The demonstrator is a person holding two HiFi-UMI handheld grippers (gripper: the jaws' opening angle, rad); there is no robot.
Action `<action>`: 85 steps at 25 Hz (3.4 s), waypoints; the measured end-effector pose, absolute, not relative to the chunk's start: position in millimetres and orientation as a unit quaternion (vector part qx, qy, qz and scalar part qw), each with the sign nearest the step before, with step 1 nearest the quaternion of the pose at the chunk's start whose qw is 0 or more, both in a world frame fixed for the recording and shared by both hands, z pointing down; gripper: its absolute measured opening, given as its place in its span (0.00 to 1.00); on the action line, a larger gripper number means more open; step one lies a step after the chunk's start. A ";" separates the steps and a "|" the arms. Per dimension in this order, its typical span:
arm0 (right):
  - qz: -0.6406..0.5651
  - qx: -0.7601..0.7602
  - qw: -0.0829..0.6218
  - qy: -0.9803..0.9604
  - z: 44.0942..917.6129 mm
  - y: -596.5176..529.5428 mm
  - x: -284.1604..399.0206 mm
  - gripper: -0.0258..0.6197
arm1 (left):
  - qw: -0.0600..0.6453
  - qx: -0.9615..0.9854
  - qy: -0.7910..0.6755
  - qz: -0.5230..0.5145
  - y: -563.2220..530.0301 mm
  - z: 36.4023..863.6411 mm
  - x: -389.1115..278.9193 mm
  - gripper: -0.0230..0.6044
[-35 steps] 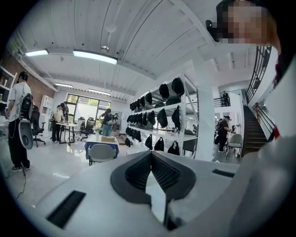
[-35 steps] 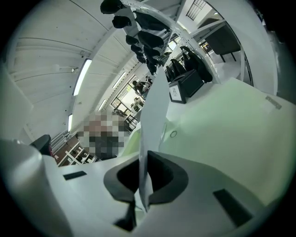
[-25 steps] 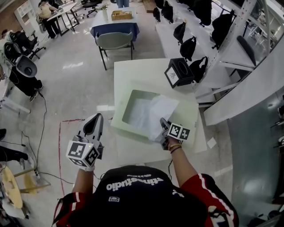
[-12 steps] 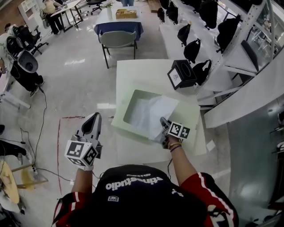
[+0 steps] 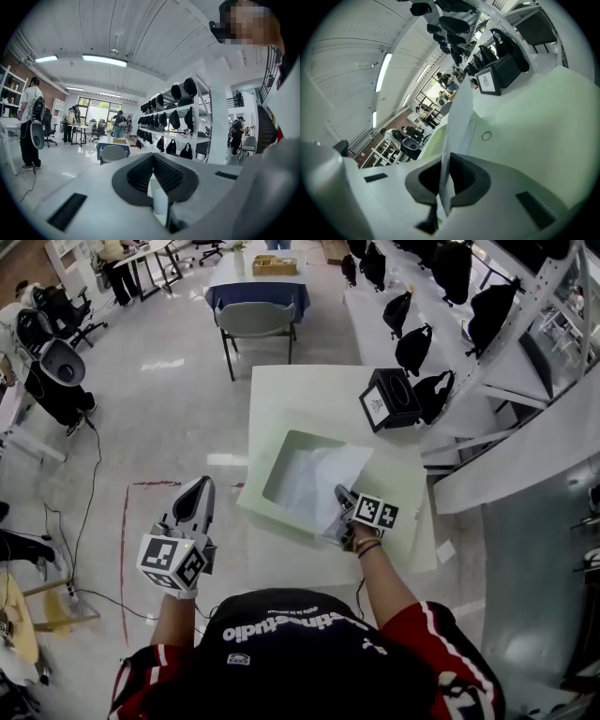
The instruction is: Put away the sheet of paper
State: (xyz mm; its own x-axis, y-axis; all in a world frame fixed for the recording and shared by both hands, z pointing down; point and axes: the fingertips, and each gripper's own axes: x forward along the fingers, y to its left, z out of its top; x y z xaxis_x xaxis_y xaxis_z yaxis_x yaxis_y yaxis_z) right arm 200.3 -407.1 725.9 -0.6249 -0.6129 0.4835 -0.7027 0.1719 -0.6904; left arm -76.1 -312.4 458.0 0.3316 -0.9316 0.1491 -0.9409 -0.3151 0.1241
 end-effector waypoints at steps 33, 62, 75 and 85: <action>0.542 0.420 0.059 -0.726 769.6 -426.3 156.2 0.05 | 0.100 0.808 -0.579 0.041 -339.0 461.0 -89.6 0.04; 0.529 0.400 0.118 -0.739 781.6 -428.1 120.5 0.19 | 0.103 0.790 -0.602 0.047 -322.1 461.8 -112.9 0.04; 0.512 0.487 0.127 -0.697 774.1 -419.6 178.6 0.26 | 0.096 0.813 -0.573 0.035 -325.3 447.9 -112.9 0.04; 0.452 0.528 0.134 -0.706 737.6 -394.7 196.3 0.26 | 0.098 0.839 -0.535 0.026 -330.6 442.2 -112.0 0.04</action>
State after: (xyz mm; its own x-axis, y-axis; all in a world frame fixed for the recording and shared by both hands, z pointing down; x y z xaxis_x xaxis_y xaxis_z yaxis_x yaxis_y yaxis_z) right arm 196.3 -394.7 737.6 -0.4065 -0.6252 0.6663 -0.8669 0.0336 -0.4974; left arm -112.0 -330.6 442.2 0.4270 -0.8919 0.1488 -0.9022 -0.4093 0.1357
